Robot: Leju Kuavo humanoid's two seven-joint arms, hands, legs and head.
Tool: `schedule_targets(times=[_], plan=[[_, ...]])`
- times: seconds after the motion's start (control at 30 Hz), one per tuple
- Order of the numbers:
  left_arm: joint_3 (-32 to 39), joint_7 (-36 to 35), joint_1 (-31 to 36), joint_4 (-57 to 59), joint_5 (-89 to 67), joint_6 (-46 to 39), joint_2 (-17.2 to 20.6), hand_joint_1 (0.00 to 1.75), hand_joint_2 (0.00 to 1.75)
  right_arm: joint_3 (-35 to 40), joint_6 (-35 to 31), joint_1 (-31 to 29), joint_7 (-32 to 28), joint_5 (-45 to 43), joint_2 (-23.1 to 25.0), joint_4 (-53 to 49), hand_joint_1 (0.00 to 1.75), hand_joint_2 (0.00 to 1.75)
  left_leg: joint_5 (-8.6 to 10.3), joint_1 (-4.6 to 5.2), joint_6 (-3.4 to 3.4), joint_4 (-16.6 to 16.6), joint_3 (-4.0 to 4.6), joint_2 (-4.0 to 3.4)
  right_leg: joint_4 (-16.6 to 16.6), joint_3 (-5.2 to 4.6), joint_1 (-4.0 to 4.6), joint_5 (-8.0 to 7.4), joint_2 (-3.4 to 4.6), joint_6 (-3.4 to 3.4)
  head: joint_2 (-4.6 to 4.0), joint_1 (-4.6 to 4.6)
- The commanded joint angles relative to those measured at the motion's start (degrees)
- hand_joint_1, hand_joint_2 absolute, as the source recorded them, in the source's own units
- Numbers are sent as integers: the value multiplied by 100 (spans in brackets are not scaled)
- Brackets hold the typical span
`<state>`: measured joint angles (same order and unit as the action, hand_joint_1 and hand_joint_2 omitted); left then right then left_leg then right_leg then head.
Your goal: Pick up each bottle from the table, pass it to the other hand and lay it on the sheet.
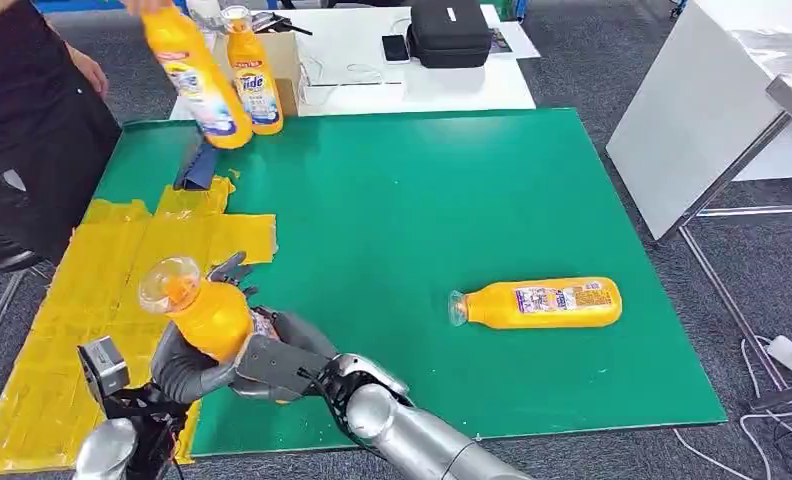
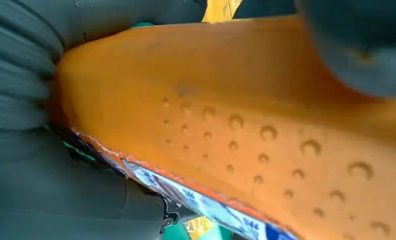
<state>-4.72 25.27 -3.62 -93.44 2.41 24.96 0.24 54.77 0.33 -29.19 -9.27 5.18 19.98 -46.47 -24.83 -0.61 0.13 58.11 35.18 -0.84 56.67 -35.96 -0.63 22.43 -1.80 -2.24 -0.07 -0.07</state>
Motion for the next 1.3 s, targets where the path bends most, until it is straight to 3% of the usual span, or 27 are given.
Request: schedule_targets(times=[0.03,0.23,0.33,0.37,0.4,0.43,0.5,0.6,0.83,0.87,1.0,1.03,1.13,1.27,1.3], plan=[[-444,50,369,384,-151,22,101,175,175,812,-83,-341,-6,-176,2,506,175,175,0,1,1,-5,-14,16,-2,17,-2,6,-3,5,0,-2],[-423,180,356,308,-515,-206,135,175,175,499,-207,-364,-158,-60,2,555,175,175,0,0,1,-6,-17,19,-4,21,-2,6,-4,6,0,0],[-440,262,328,168,-1004,-521,164,175,175,-40,-310,-280,-271,315,-95,375,175,175,0,-1,2,-5,-15,19,-4,21,-1,6,-4,6,0,0],[-447,328,296,86,-1377,-809,180,175,175,-248,-476,-240,-271,477,-178,206,136,175,-2,1,2,-8,-25,24,-4,31,-3,9,-3,8,0,-2],[-448,331,271,42,-1387,-793,186,175,175,-438,-354,-196,-222,617,-260,28,136,175,-5,-1,2,-4,-28,29,-2,36,-2,13,-6,9,0,0],[-430,332,260,9,-1489,-879,182,175,175,-528,-355,-177,-204,722,-290,-39,3,175,-3,-2,2,-2,-18,26,-3,27,0,10,-8,6,0,0],[-385,432,90,-200,-2006,-1329,158,175,175,-854,-663,-28,-176,1097,-543,-536,0,175,-2,-1,2,-2,-13,19,-3,20,-1,6,-2,5,0,0],[-238,570,-483,-725,-2729,-1940,220,175,175,-1493,-438,414,-25,1343,-1435,-1981,0,175,0,-2,3,-4,-9,21,-8,19,1,4,-9,2,0,-4],[-201,593,-490,-717,-2744,-1918,197,175,175,-1666,-239,566,30,1504,-1388,-2150,0,175,-4,4,2,-2,-5,20,-3,17,-7,6,-3,6,0,0],[-187,626,-566,-768,-3180,-2263,209,175,175,-1724,-396,641,-15,1617,-1511,-2280,0,175,-9,6,1,-5,-21,20,-3,30,-9,12,3,10,0,-2],[-240,584,-1187,-1122,-4707,-3564,315,175,175,-2570,-313,1790,-78,1664,-3075,-4028,0,175,-4,6,7,-12,-20,53,-17,40,-5,15,-34,2,0,-4],[-303,322,-1333,-1125,-5652,-4163,391,175,175,-3066,-195,2293,-183,1658,-3493,-4508,0,175,-8,3,8,-12,-27,57,-20,48,-1,17,-35,3,0,-2],[-731,-731,-1283,-681,-7409,-4814,710,175,175,-4331,320,3242,-318,1428,-4271,-5355,0,175,-3,10,14,-11,-14,98,-23,53,-9,26,-90,-8,0,-2],[-1011,-1518,-693,550,-8136,-4736,1143,175,175,-5185,1167,3305,-194,1027,-4738,-5502,0,175,-27,33,40,-2,-23,121,-16,67,-35,47,-100,-22,0,0],[-1046,-1679,-529,944,-8423,-4734,1199,175,175,-5211,1337,3198,-105,938,-4889,-5441,0,175,-24,49,44,-7,-1,85,-15,35,-50,36,-70,-37,0,-4]])
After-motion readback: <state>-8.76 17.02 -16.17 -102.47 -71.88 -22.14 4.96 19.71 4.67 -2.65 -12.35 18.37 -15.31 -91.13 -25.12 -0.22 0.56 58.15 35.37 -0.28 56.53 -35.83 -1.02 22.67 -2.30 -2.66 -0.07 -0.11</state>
